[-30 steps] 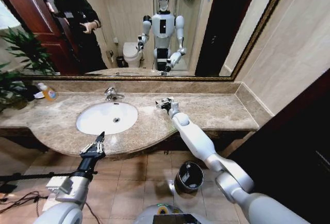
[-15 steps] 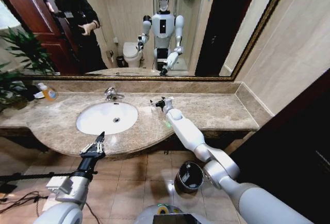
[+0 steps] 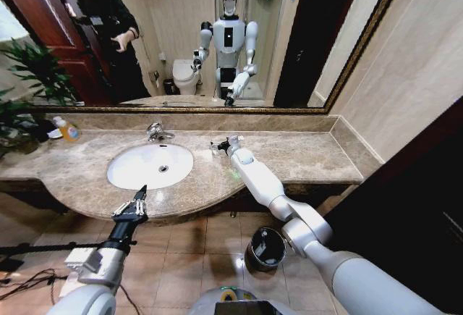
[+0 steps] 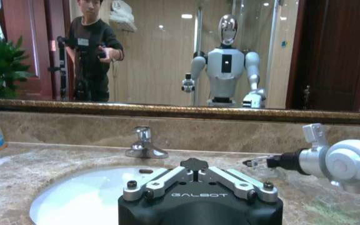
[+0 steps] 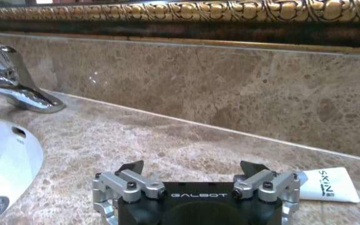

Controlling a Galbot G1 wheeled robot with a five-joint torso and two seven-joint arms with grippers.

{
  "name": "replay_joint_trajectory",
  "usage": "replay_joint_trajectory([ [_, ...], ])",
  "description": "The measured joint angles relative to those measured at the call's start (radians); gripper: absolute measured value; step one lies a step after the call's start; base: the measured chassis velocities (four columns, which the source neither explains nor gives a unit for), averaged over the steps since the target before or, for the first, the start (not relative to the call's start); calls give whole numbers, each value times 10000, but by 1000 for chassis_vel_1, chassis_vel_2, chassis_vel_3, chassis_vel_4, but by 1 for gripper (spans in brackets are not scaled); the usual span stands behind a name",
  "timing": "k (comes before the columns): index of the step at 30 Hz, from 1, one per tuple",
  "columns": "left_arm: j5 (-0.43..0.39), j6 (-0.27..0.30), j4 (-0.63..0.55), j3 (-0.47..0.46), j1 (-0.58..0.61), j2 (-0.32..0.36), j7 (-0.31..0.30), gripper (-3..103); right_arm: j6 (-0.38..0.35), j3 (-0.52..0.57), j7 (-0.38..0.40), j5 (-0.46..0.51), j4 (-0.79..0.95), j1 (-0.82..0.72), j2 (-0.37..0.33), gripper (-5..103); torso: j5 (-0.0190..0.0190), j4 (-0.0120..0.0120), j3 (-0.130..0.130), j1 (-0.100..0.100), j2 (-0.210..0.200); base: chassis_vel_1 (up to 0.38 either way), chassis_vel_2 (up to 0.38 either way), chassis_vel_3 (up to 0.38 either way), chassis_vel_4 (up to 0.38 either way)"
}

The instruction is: Pick up the trash from the sink and place it in the trash bin.

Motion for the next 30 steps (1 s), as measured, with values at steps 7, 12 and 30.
replay_joint_trajectory([
  [7, 0, 0, 0, 0, 0, 0, 0, 0, -1812, -610, 827, 546, 2413, -817, -996, 100, 0, 0, -1, 0, 1, 0, 0, 0, 0],
  [12, 0, 0, 0, 0, 0, 0, 0, 0, -2355, -793, 1871, 919, 4091, -1615, -1799, 100, 4, -1, 0, 0, 0, 0, 0, 0, 0],
  [30, 0, 0, 0, 0, 0, 0, 0, 0, -7, -927, 132, 680, 2920, -1025, -1396, 100, -2, 1, 1, 0, 0, 0, 0, 0, 0],
])
